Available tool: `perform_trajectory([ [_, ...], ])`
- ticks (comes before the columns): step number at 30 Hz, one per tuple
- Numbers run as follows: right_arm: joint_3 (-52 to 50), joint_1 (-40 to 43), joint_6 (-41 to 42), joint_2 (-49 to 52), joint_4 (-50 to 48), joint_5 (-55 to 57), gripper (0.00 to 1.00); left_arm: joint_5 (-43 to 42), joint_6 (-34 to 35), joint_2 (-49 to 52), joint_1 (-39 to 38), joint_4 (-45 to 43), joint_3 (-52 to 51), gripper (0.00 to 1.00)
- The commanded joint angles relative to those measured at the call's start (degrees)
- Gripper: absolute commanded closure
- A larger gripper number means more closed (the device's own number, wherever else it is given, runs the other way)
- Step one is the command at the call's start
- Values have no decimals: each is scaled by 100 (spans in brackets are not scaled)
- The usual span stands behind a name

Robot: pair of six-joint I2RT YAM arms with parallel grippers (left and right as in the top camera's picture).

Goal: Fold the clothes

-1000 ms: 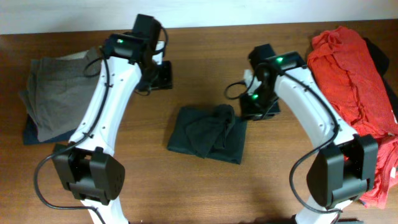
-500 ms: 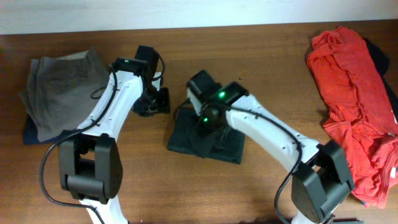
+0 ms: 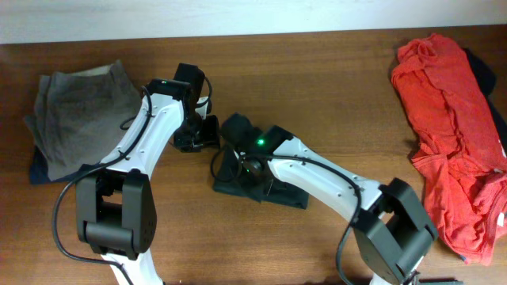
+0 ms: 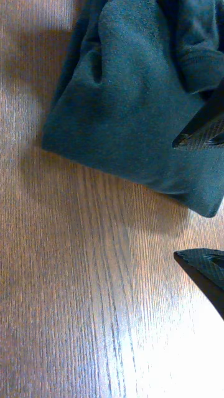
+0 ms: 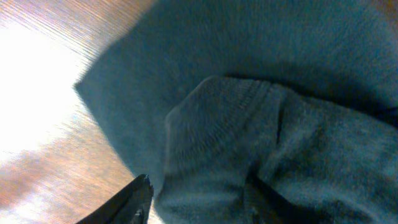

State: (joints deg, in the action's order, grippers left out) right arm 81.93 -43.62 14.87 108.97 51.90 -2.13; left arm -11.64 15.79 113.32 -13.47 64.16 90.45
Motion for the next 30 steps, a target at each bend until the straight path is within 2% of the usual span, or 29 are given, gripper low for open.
perform_trajectory([
  [1, -166, -26, 374, 105, -48, 339, 59, -83, -98, 37, -13, -11, -44, 49],
  [3, -166, -26, 391, 105, -46, 417, 89, -85, -96, 37, -13, -13, -44, 49],
  [4, -166, -24, 424, 101, 9, 459, 96, -83, -98, 37, -13, -11, -44, 49],
  [11, -120, 20, 1425, -393, 940, 1349, 96, -83, -98, 37, -13, -13, -44, 49],
  [16, -122, 24, 2616, -833, 2048, 2271, 96, -83, -116, 37, -13, -9, -44, 48],
  [20, -219, 24, 2959, -822, 2492, 2382, 89, -83, -116, 37, -13, 11, -44, 48],
  [22, -339, 24, 3112, -822, 2542, 2358, 69, -83, -116, 37, -13, 44, -44, 49],
  [23, -404, 24, 3115, -822, 2544, 2332, 57, -83, -120, 37, -13, 81, -44, 49],
  [24, -435, 24, 3115, -822, 2553, 2312, 53, -90, -166, 35, -13, 103, -44, 49],
  [30, -369, 42, 3191, -957, 2605, 2297, 52, -157, -267, 35, -13, 166, -31, 49],
])
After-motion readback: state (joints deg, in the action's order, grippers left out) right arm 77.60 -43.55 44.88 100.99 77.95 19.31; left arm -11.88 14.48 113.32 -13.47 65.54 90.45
